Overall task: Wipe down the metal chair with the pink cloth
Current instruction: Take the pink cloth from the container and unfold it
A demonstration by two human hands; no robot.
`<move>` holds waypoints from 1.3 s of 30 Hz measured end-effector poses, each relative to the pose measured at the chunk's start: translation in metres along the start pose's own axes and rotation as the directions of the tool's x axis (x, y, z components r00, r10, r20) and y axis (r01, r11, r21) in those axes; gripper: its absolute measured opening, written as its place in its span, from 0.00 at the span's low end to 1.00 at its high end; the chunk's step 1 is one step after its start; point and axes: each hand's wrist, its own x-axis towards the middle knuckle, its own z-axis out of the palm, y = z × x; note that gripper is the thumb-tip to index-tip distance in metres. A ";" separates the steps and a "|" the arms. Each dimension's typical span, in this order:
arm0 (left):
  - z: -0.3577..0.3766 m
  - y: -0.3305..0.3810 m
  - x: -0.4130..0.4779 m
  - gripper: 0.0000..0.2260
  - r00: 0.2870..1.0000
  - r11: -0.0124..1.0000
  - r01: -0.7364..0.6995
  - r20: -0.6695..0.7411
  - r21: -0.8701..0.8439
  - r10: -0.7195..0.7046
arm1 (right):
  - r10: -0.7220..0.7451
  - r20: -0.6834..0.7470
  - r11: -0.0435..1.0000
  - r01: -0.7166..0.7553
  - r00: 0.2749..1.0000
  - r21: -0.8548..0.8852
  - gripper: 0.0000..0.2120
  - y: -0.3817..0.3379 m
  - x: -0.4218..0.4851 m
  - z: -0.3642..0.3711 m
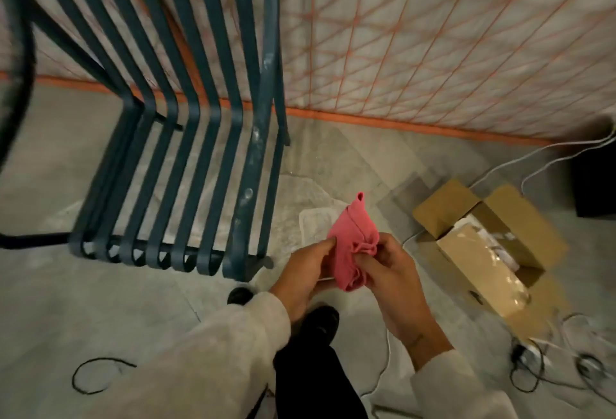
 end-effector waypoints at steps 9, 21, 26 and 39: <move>-0.044 0.022 -0.095 0.19 0.985 0.993 -0.099 0.133 -0.066 0.107 | 0.050 0.273 0.998 -0.040 0.961 -0.042 0.22 -0.056 -0.070 0.001; -0.152 0.001 -0.171 0.18 0.966 0.956 -0.243 -0.052 0.167 0.255 | 0.064 0.089 0.894 -0.017 0.994 -0.449 0.24 -0.039 -0.139 0.125; -0.208 0.007 -0.195 0.17 0.955 0.916 -0.276 -0.029 0.290 0.296 | 0.054 0.064 0.865 -0.014 0.996 -0.502 0.25 -0.043 -0.160 0.190; -0.251 0.025 -0.217 0.17 0.930 0.856 -0.365 0.096 0.367 0.355 | 0.024 -0.017 0.935 -0.028 1.000 -0.352 0.27 -0.043 -0.189 0.269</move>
